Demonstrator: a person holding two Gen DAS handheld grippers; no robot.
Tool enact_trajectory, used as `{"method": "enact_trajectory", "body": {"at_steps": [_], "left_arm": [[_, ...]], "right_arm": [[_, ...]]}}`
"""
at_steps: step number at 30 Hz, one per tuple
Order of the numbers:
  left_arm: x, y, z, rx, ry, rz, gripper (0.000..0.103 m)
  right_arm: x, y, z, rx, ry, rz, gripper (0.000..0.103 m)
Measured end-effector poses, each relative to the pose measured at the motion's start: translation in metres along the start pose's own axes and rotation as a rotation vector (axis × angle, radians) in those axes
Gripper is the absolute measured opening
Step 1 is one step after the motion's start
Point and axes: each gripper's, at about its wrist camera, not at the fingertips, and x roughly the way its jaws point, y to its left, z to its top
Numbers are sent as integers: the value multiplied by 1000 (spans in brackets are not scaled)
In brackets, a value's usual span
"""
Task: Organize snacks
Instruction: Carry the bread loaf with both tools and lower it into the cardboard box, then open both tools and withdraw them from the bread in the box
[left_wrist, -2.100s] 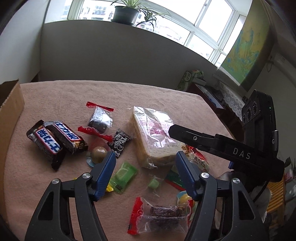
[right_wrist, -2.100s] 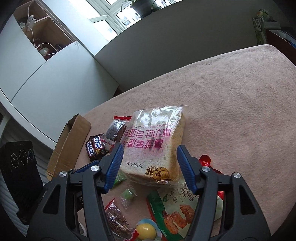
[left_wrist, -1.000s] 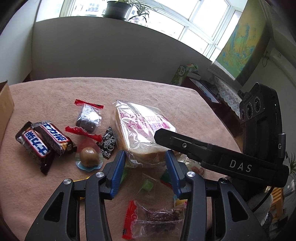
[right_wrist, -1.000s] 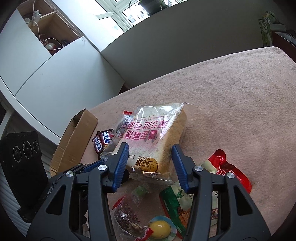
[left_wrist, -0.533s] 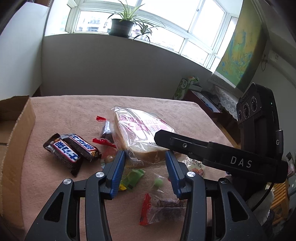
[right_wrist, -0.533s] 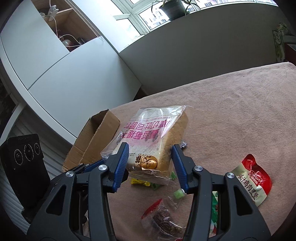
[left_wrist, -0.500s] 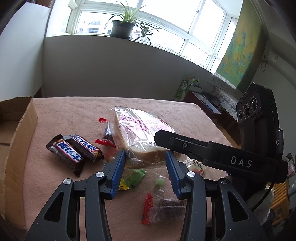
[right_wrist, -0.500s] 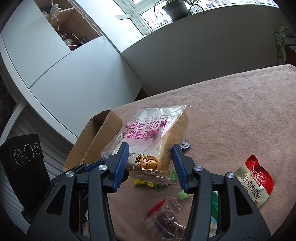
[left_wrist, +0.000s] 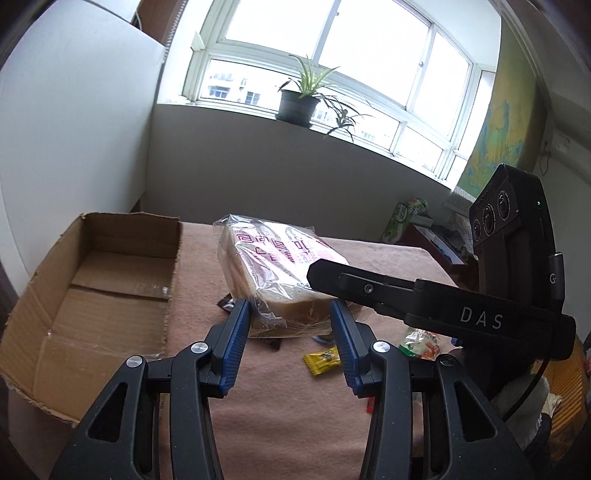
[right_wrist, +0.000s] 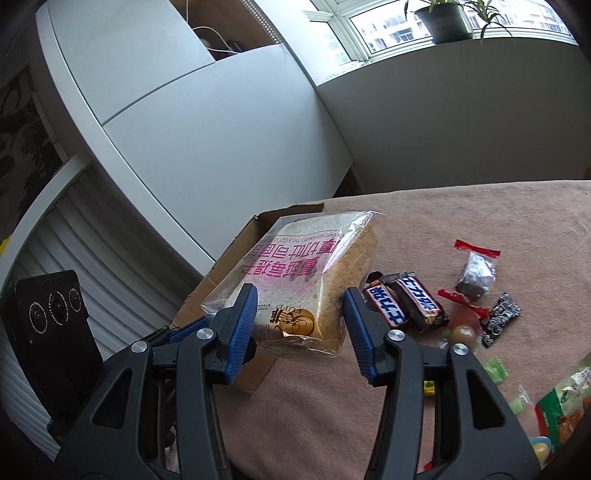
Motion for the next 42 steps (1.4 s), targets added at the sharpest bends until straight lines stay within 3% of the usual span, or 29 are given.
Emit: {"method": "enact_trajectory", "body": {"at_steps": [9,19,27,42], "left_arm": [[-30,60,-2,-89,-50,78,43],[-43,123,-10,-165,-43,119,43],[-40,136,-19,-171,-20,177,43],[-48,118,-12,-154,-65,145,42]], "right_arm": [[63,58,3,-50,50,65,51],[118,82,-6,-77,123,84,51],[124,86,-4,-82,121,55,52],[72,60,2,-86,53,-23,62]]}}
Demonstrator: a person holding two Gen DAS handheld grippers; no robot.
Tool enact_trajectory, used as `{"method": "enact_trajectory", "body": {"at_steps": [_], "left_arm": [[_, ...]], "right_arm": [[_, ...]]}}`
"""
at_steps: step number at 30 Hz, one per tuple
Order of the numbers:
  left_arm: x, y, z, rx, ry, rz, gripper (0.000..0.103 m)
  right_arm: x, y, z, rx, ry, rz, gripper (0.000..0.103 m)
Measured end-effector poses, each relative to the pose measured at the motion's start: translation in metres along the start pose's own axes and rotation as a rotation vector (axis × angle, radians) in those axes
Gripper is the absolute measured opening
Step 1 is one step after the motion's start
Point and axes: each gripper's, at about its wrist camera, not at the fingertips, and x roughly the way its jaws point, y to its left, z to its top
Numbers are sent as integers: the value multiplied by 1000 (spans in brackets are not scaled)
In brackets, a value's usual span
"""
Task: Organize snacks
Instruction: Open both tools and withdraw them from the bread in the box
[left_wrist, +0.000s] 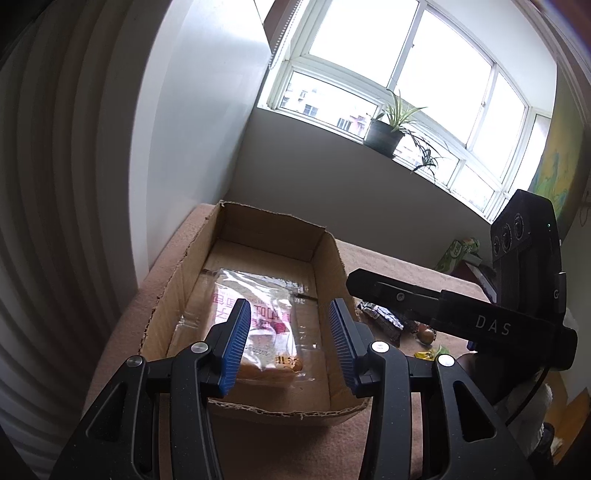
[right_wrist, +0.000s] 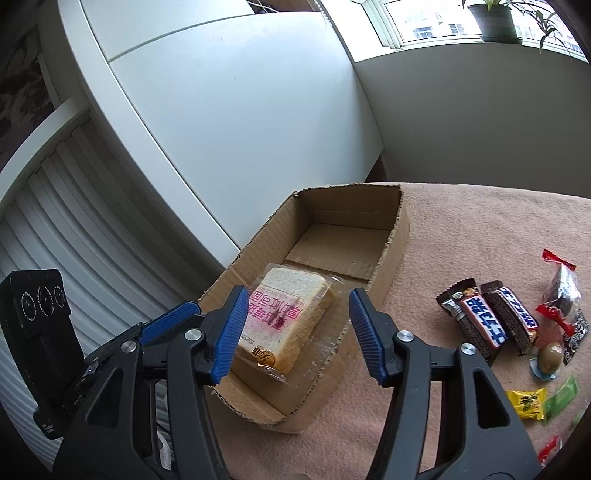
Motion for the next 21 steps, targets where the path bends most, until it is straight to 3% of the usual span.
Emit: {"method": "enact_trajectory", "body": {"at_steps": [14,21], "left_arm": [[22,-81,-15,146,61,-92,42],[56,-129,-40,242,172,-148,42]], "right_arm": [[-87,-86,-29,61,-34,-171,63],[-112,-136,-53,104,9,-276,63]]}}
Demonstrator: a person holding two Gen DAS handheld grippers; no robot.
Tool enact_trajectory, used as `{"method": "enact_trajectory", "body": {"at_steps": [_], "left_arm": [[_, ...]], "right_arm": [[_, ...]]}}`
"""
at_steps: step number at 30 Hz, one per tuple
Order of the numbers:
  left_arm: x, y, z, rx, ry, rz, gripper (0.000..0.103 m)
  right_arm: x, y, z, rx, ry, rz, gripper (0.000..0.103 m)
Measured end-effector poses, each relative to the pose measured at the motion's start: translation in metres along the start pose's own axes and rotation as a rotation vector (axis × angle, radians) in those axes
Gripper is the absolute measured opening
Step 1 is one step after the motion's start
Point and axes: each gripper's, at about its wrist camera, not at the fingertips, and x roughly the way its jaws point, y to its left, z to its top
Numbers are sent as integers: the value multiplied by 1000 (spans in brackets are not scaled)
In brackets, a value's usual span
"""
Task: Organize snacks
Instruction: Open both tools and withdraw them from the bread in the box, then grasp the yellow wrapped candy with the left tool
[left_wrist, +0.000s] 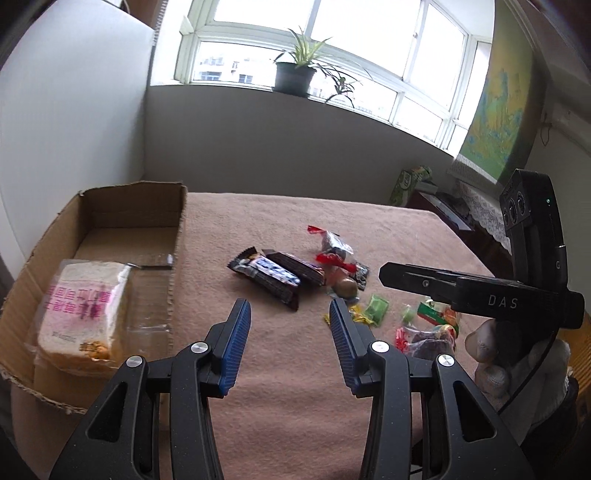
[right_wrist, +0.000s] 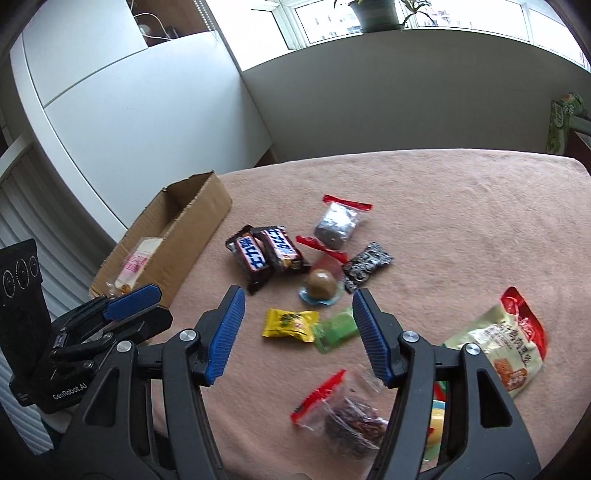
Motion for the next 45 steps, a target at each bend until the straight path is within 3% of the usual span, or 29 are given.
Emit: {"method": "enact_trajectory", "body": {"at_steps": [5,8,12,26,35,39,43,45], "left_arm": [[28,-27,-7,66,76,-24,42],[42,-37,-10,97,112,-28,42],[53,-42,-11,124,140,-26,42],[82,-56,-1,218,189,0,45],[104,-48,8,164,273,-88,45],[93,-46,1,161,271,-84,45],[88,-51,7,201,227,-26,45],[93,-46,14,163,224,-23,53]], "right_arm": [[-7,-22,-14,-52,15,-86,63],[0,-34,-24,-57,52,-83,62],[12,-37,-32,-80,99,-84,49],[22,-34,-36,-145,112,-111,48],[20,-39,-39,-137,109,-98,44],[20,-38,-40,-146,109,-106,44],[20,-37,-40,-142,108,-113,44],[20,-38,-39,-135,108,-110,44]]}}
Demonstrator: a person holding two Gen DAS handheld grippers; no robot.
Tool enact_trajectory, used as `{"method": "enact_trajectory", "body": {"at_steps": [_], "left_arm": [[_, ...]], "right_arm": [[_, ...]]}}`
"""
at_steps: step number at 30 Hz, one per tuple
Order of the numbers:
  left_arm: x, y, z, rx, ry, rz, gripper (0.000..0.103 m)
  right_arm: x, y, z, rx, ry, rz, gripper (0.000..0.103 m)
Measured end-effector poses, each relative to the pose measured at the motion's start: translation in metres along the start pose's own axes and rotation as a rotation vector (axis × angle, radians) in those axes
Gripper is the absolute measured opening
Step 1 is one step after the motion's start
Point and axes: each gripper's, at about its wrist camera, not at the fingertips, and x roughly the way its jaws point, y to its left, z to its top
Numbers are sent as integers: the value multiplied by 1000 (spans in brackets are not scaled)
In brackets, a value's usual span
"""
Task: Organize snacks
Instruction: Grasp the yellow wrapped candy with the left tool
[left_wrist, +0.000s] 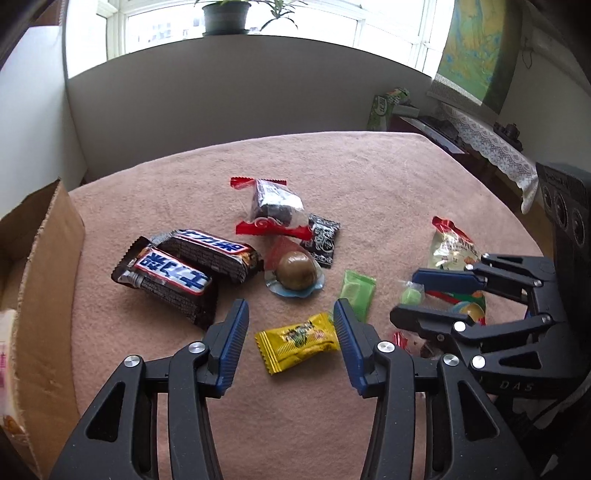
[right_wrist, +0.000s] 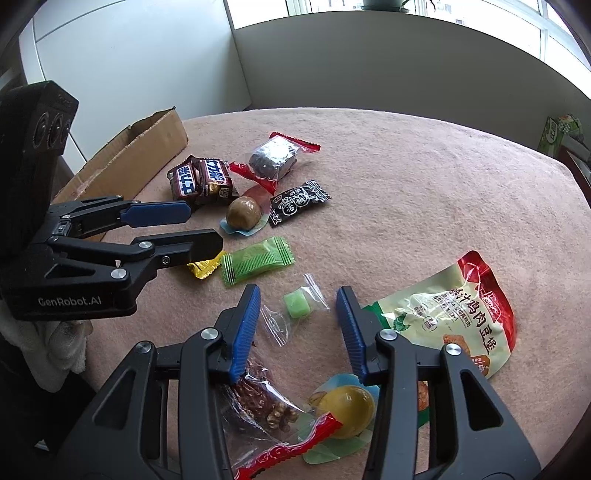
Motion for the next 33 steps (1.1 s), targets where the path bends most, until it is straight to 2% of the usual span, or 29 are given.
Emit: {"method": "enact_trajectory", "body": {"at_steps": [1,2,5,10,16,21,30,33], "left_arm": [[3,4,3,-29,12,-32,58],[6,8,4,-51,26,-64,58],[13,13,4,-75,65,-98,58],[4,14,-8,-71,75,-148,58],[-6,-15,-26,72,65,-63,58],[-3,-30,-29,162,53,19,58],[3,-11,-17,64,39,32,58],[4,-18,-20,82,39,63,49]], "right_arm": [[0,0,0,1,0,1,44],[0,0,0,2,0,1,44],[1,0,0,1,0,1,44],[-1,-1,0,1,1,6,44],[-1,-1,0,3,2,5,44],[-1,-3,-1,0,2,-1,38],[-1,-1,-1,-3,5,1,38],[-2,-1,0,-6,6,2,36]]}}
